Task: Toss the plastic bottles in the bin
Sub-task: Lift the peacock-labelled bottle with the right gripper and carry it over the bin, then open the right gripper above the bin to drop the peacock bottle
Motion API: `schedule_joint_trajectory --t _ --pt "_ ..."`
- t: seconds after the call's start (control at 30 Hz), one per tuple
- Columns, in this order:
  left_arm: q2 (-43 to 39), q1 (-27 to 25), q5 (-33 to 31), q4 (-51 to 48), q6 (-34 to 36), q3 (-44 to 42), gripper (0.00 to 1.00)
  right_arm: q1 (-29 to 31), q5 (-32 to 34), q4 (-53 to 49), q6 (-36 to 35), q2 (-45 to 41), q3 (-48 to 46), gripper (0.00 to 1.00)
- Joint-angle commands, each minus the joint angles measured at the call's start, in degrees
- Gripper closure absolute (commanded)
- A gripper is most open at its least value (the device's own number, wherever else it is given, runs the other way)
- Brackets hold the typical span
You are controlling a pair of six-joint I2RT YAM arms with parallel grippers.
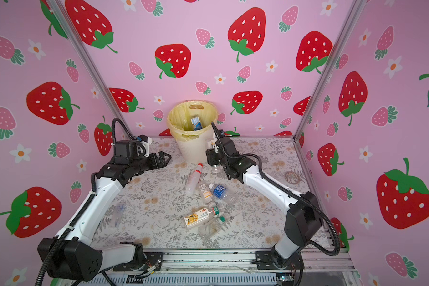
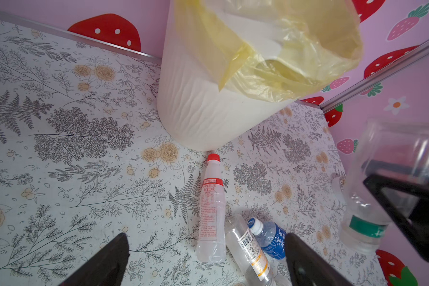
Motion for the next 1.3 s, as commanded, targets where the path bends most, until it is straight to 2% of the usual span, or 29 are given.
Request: schedule_joint_trajectory --t 0.0,0.2,0.3,0.7,0.93,1.13,1.27 --pt "-0.40 0.67 -0.26 -0.02 -0.22 -0.70 0.01 -0.41 -1.47 0.96 -4.53 2.07 9.66 0.41" --pt "0.22 1.04 -0.22 0.04 -0.16 -0.77 0.01 -0.78 -1.08 1.38 -7.06 6.14 19.34 0.41" --pt "-0.02 1.25 -1.82 -0.73 0.34 -0.58 0.01 -0.92 -2.90 2.39 -6.81 5.77 20.54 0.41" --pt "0.73 1.92 1.59 -0.46 -0.89 0.02 0.01 -0.88 -1.38 12.61 -5.45 -9.39 0.07 0.40" --pt "1.25 2.27 2.74 -0.41 -1.48 0.29 0.01 -0.92 -2.78 15.48 -3.97 -12.38 -6.12 0.40" --pt "1.02 2.32 1.74 -0.98 -1.07 0.38 0.01 -0.87 -4.46 14.49 -5.89 -5.43 3.21 0.39" --pt "0.83 2.51 1.98 -0.76 -1.32 0.38 0.01 -0.95 -5.43 14.13 -9.80 5.31 18.04 0.37"
